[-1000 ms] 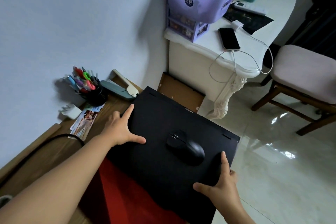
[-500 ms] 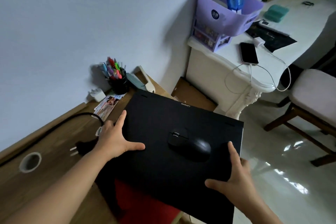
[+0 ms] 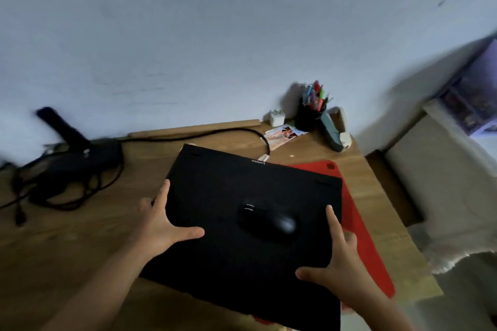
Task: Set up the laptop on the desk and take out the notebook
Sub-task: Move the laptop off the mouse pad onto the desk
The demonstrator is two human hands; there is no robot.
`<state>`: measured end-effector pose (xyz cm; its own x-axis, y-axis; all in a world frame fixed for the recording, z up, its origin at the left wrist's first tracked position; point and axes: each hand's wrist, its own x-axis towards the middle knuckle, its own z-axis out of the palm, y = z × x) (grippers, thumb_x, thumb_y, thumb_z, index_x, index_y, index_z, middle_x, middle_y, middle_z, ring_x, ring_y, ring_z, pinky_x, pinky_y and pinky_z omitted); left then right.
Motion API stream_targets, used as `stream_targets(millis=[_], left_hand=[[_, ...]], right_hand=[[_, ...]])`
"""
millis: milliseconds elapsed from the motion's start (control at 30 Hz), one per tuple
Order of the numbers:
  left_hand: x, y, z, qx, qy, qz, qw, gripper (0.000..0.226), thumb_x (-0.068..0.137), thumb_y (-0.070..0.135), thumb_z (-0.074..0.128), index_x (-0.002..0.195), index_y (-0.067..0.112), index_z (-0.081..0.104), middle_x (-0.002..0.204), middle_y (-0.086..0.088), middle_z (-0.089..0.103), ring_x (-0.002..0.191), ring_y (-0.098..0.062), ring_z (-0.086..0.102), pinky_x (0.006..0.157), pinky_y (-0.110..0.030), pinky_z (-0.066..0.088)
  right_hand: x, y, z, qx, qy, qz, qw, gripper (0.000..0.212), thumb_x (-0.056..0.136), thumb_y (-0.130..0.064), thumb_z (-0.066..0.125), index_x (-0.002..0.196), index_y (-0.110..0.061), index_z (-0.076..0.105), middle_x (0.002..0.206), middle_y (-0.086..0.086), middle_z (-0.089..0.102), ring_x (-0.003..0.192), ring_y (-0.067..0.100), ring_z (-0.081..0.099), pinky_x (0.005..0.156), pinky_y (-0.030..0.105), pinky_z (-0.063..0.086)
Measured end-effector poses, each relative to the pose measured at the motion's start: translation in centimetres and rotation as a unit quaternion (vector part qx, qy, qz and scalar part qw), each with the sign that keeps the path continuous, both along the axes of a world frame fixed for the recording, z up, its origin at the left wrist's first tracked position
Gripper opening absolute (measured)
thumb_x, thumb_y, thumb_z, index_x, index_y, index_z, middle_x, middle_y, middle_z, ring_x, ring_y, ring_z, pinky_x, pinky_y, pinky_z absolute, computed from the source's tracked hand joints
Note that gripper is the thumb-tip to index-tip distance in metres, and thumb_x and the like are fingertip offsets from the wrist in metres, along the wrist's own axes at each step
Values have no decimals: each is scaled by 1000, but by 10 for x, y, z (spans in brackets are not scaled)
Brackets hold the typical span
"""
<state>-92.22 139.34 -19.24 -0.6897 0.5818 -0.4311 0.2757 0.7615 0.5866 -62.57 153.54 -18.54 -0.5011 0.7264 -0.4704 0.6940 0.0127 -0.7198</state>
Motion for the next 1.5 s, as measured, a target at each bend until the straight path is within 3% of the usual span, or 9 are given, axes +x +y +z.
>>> stream_targets(millis=[167, 267, 467, 700, 1133, 1333, 1500], left_hand=[[-32, -82, -4, -31, 11, 122, 992, 135, 40, 46, 89, 142, 42, 1, 148, -17, 9, 136, -36, 16, 107, -55, 27], [-44, -121, -7, -43, 18, 168, 985, 138, 34, 52, 88, 143, 41, 3, 145, -20, 17, 132, -38, 23, 106, -54, 31], [-57, -164, -24, -65, 36, 209, 975, 135, 39, 53, 86, 143, 38, 1, 140, -19, 22, 126, -38, 32, 101, -51, 36], [-73, -168, -50, -58, 10, 211, 976, 134, 41, 50, 87, 142, 38, 1, 139, -16, 21, 124, -35, 32, 101, -50, 36], [-81, -168, -66, -74, 7, 173, 982, 134, 43, 52, 86, 142, 38, -2, 137, -17, 24, 126, -33, 28, 100, -50, 38], [-70, -184, -71, -56, 13, 179, 982, 134, 44, 47, 88, 143, 35, -1, 136, -19, 23, 123, -33, 30, 100, -48, 36], [-68, -189, -74, -60, 18, 168, 984, 133, 46, 49, 86, 144, 33, -2, 136, -18, 20, 126, -33, 27, 104, -47, 32]], right_hand=[[-71, -20, -15, 4, 18, 108, 994, 129, 49, -23, 87, 125, -59, -10, 118, 0, 24, 119, 21, 36, 100, 27, 33], [-106, -31, -21, -8, 17, 159, 987, 130, 51, -23, 87, 132, -53, -9, 121, 1, 23, 119, 21, 36, 105, 32, 33], [-149, -48, -38, -25, 5, 222, 975, 131, 53, -24, 87, 140, -45, -8, 119, -2, 19, 114, 15, 32, 100, 29, 33], [-163, -53, -53, -40, -4, 217, 975, 129, 55, -22, 87, 140, -46, -7, 118, -3, 18, 111, 14, 31, 100, 34, 35], [-156, -67, -66, -32, -2, 173, 984, 126, 55, -18, 85, 126, -58, -11, 119, -6, 16, 112, 11, 30, 94, 26, 32], [-149, -81, -63, -18, -36, 168, 985, 124, 54, -24, 84, 124, -63, -11, 116, -4, 23, 115, 17, 32, 101, 38, 37], [-151, -87, -60, 41, -85, 170, 981, 125, 57, -33, 82, 137, -47, -14, 122, 3, 31, 118, 25, 27, 106, 44, 28]])
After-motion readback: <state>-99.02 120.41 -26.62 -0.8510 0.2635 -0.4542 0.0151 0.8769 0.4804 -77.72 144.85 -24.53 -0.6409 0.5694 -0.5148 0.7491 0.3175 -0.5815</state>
